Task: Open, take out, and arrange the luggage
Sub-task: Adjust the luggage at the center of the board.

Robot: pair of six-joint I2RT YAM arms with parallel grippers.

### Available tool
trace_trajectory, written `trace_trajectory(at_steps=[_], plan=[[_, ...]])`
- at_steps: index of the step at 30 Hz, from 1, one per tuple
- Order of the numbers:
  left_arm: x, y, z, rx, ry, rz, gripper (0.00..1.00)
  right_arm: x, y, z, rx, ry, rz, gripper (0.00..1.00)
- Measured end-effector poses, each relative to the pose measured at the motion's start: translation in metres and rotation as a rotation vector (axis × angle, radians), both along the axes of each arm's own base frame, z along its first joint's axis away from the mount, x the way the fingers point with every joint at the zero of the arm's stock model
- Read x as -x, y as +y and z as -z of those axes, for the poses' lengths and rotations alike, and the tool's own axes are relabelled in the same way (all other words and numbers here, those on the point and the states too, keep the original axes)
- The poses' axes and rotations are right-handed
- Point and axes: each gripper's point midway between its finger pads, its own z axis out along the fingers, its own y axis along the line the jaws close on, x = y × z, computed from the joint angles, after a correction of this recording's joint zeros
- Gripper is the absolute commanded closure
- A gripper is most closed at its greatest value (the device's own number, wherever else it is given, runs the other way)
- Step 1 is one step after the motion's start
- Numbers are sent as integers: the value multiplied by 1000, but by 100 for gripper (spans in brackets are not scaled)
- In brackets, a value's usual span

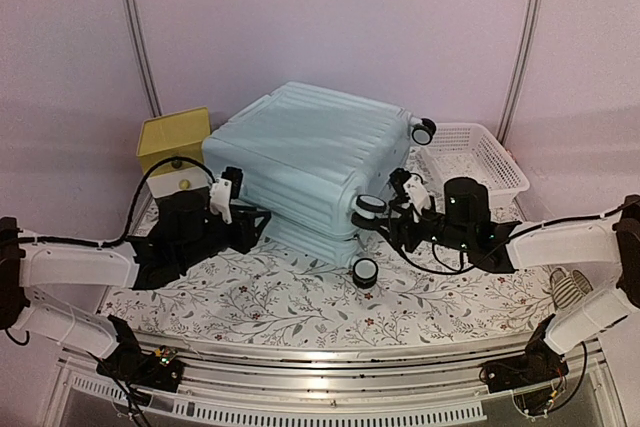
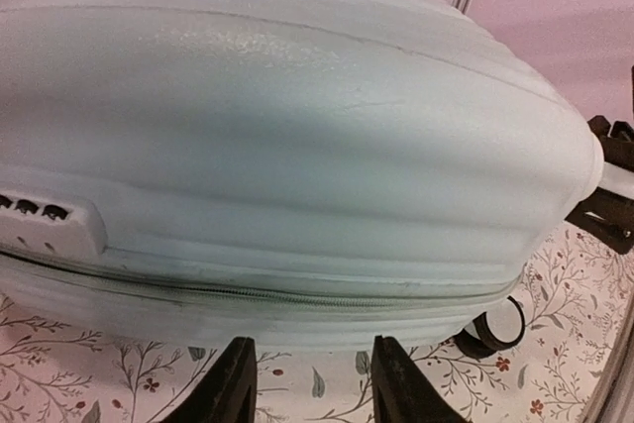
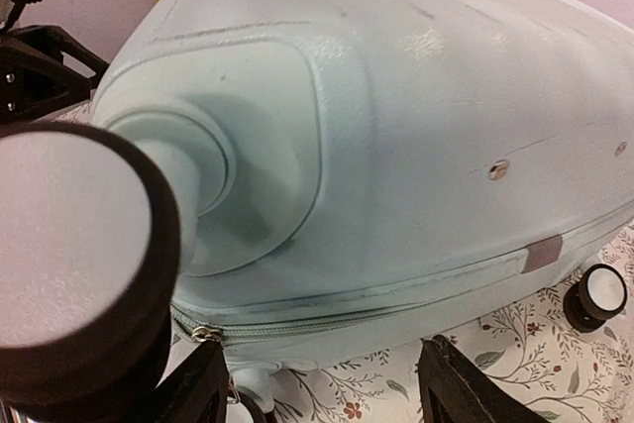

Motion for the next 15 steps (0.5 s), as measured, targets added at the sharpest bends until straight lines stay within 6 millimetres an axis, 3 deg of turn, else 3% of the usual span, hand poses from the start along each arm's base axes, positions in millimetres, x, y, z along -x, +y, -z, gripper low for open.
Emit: trace_trajectory(at_steps=[6, 9, 11, 12, 13, 15], plan=[[-8, 20, 5, 18, 55, -76, 44, -9, -31, -26, -53, -11, 93, 28], [-8, 28, 1, 30, 61, -98, 34, -17, -46, -31, -88, 34, 156, 21], [-8, 33, -5, 43, 56, -111, 18, -23, -53, -29, -103, 88, 207, 11], [-8, 36, -8, 45, 52, -118, 8, -25, -56, -30, -109, 109, 231, 1], [-8, 38, -11, 51, 50, -126, 3, -27, -57, -32, -117, 125, 247, 1], [-8, 44, -15, 57, 48, -146, 2, -28, -57, -37, -135, 136, 258, 1]])
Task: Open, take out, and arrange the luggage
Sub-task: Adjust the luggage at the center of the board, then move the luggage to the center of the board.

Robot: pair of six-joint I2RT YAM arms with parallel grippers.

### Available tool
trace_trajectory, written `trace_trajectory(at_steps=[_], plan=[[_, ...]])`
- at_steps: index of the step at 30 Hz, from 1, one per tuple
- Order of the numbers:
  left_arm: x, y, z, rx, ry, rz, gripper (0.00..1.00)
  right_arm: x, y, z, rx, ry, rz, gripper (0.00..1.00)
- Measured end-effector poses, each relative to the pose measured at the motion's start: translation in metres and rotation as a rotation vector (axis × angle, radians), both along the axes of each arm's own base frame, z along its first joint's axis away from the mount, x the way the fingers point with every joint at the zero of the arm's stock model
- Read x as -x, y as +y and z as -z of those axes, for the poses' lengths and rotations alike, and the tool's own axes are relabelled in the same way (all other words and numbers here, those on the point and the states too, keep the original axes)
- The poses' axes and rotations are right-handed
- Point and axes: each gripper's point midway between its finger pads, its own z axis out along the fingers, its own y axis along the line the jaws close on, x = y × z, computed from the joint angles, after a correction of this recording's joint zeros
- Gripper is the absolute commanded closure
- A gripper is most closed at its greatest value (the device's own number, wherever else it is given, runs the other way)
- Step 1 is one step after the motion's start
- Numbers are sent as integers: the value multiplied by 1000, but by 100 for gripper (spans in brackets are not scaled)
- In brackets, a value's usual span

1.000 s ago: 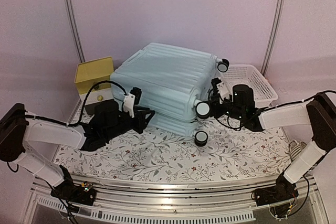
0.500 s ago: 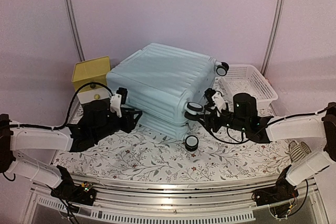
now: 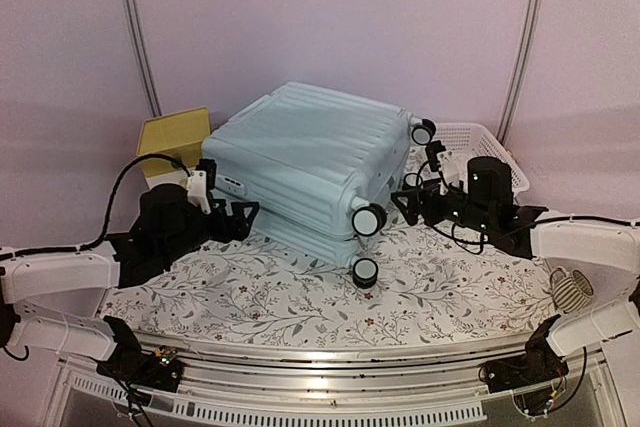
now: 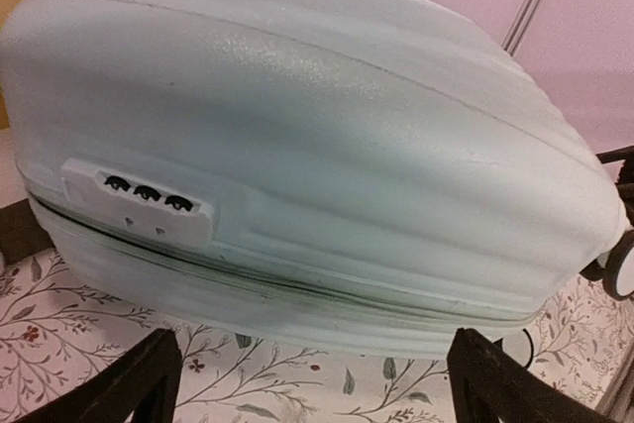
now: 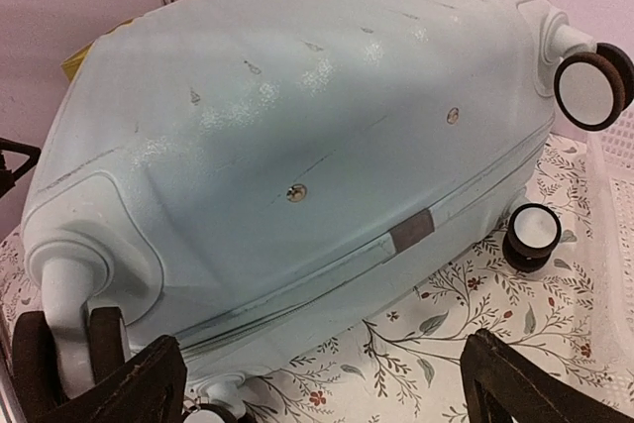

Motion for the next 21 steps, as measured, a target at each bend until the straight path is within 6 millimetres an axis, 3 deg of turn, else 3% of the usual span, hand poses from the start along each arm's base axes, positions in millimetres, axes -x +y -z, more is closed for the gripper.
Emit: trace_trajectory(at_steps=[6, 11, 21], plan=[[-5, 10, 12, -30, 70, -43, 2, 22, 0, -9, -34, -16, -71, 1], [-4, 8, 26, -41, 141, -36, 2, 31, 11, -15, -13, -5, -163, 1], [16, 11, 7, 46, 110, 18, 3, 19, 34, -56, 7, -13, -242, 1]])
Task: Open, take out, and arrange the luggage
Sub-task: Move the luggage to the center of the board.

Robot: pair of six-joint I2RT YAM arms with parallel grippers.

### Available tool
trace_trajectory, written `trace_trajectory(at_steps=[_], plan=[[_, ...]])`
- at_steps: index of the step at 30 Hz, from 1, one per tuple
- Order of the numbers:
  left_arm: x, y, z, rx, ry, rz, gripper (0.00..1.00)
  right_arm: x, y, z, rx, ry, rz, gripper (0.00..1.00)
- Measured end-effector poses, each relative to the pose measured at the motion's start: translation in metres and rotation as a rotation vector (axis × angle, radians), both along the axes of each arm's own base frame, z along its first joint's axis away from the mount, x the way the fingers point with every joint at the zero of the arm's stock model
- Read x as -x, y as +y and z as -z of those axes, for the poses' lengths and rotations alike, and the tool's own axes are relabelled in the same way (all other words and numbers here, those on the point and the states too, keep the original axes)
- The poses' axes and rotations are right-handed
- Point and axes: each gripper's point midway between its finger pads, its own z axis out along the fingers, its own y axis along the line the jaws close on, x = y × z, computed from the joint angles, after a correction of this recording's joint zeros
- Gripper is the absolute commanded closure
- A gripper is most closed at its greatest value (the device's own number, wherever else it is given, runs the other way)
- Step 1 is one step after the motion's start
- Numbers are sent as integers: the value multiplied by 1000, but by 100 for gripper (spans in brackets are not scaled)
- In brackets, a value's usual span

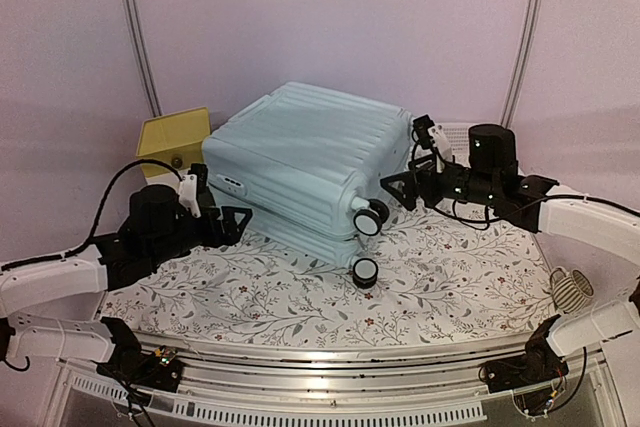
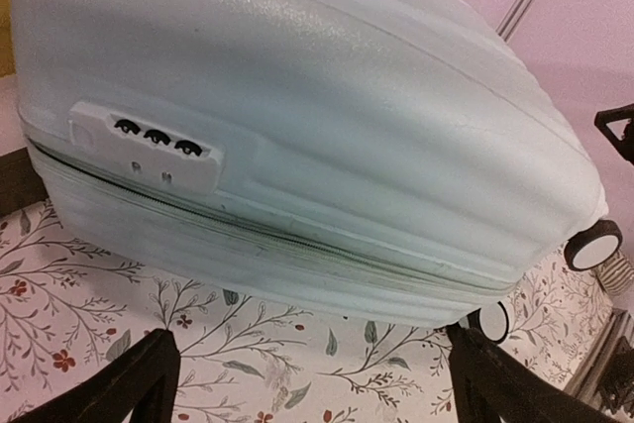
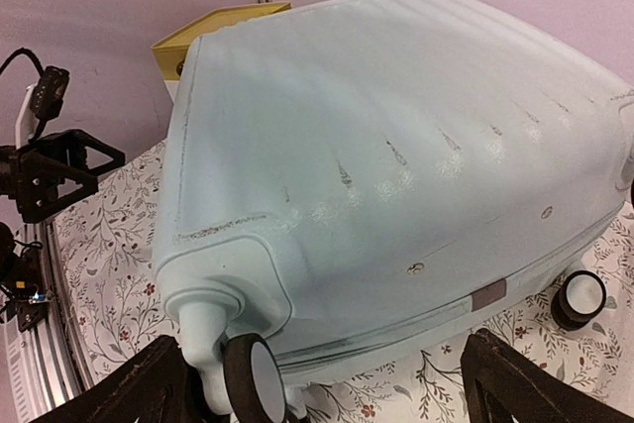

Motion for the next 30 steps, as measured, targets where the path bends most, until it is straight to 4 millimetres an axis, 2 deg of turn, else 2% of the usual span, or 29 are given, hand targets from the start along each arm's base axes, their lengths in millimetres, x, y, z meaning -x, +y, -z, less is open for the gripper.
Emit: trace_trajectory(at_steps=[5, 10, 14, 21, 25, 30], plan=[[6, 0, -5, 16, -10, 17, 2, -15, -12, -1, 4, 11, 117, 1], [8, 1, 3, 7, 6, 26, 2, -22, -18, 4, 17, 27, 170, 1], [3, 1, 11, 1, 27, 34, 3, -28, -4, 13, 74, 68, 117, 1], [-18, 7, 43, -18, 129, 18, 6, -26, 16, 21, 133, 152, 3, 1], [-30, 7, 47, 21, 158, 29, 8, -20, 28, 22, 157, 199, -78, 0], [-42, -6, 46, 52, 168, 67, 10, -5, 44, 27, 191, 232, -182, 0]])
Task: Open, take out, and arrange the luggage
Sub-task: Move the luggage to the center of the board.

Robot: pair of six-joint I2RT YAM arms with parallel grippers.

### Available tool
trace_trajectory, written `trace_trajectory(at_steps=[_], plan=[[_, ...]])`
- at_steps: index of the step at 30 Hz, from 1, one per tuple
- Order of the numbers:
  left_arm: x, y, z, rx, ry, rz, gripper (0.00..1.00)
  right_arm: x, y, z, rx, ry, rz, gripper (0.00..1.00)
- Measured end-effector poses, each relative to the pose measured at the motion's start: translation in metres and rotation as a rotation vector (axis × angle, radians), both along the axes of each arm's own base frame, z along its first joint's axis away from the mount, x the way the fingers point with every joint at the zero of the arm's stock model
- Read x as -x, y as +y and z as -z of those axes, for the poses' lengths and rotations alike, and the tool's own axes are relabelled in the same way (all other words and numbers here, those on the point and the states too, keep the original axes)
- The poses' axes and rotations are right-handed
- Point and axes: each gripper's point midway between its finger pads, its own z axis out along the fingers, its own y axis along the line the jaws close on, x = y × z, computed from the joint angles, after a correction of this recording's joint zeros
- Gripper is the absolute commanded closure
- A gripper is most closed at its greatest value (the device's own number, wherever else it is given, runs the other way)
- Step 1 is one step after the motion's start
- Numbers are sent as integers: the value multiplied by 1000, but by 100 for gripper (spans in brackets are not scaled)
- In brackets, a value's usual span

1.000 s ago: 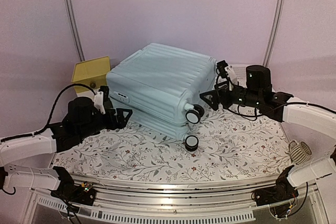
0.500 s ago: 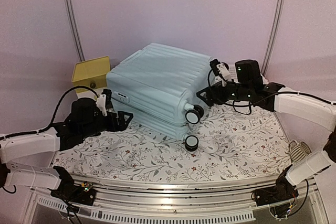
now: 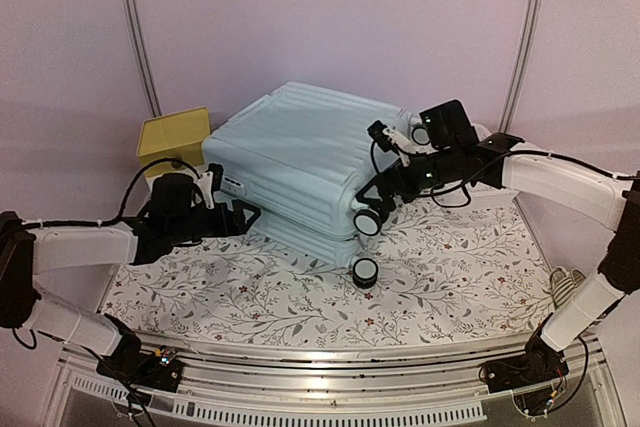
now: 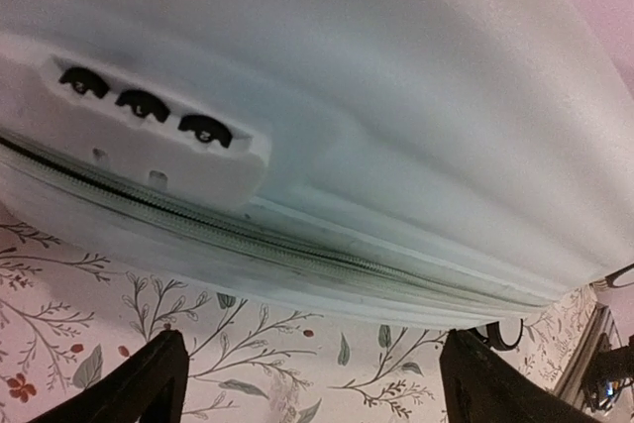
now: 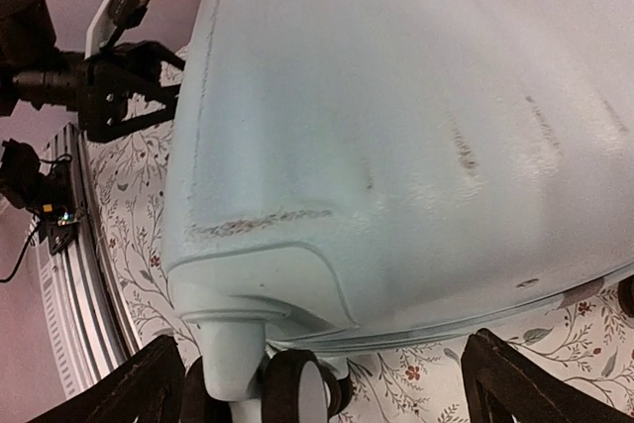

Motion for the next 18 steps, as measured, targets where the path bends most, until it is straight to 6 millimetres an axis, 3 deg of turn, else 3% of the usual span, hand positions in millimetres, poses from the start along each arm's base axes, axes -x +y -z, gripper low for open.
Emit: trace_trajectory(at_steps=[10, 15, 18], plan=[[-22, -21, 1, 33, -7, 39, 12, 55, 33, 24, 80, 59, -171, 1], [-42, -39, 5, 26, -4, 68, 12, 78, 31, 47, 121, 104, -201, 1], [-54, -47, 6, 10, -4, 84, 12, 78, 26, 50, 142, 100, -164, 1]])
